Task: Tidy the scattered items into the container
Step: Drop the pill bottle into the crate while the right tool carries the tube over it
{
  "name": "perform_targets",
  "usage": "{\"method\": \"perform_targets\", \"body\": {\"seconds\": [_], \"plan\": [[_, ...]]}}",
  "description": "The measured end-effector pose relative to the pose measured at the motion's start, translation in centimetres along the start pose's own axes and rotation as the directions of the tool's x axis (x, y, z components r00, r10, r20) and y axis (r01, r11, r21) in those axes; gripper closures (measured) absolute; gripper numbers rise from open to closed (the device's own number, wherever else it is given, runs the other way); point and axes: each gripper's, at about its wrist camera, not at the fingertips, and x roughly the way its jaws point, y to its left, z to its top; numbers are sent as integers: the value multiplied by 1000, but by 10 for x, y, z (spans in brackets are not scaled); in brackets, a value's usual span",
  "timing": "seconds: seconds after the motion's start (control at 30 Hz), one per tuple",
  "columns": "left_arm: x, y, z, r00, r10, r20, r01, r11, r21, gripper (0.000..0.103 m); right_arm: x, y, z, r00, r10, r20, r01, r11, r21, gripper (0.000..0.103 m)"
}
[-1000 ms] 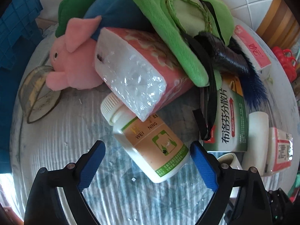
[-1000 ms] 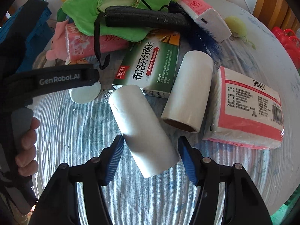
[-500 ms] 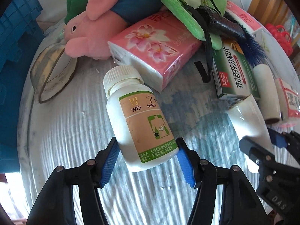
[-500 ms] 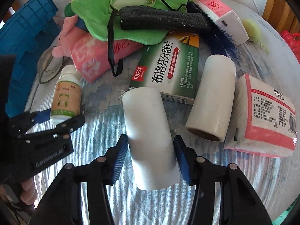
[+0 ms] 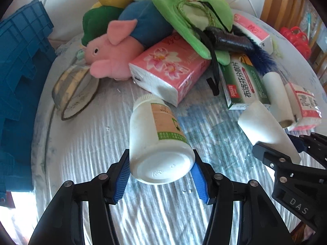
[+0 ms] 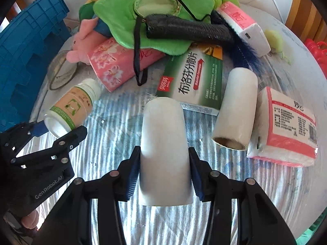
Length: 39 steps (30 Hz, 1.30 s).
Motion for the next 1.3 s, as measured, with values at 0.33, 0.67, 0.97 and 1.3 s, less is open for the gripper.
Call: {"method": "perform_targets", "body": {"seconds": [0.33,0.67,0.97,1.3], "plan": [[-83,53,9,974,47,221,-34,998,-62,52,-67,67,23,977,32,210,-11,995,-101,59],[-189,118,8,875,147,461,-91,986,-143,53,-147,161,45,902,113,417,-13,972,-235,59],[-269,201,2,759,288,584,-161,952,-260,53,-209,262,63,814,218,539,-13,934,-358,59],[-281,347,-20,749,432,502,-209,873,-440,53,-216,411,80,778,367,510,-73,859,-507,59]]}}
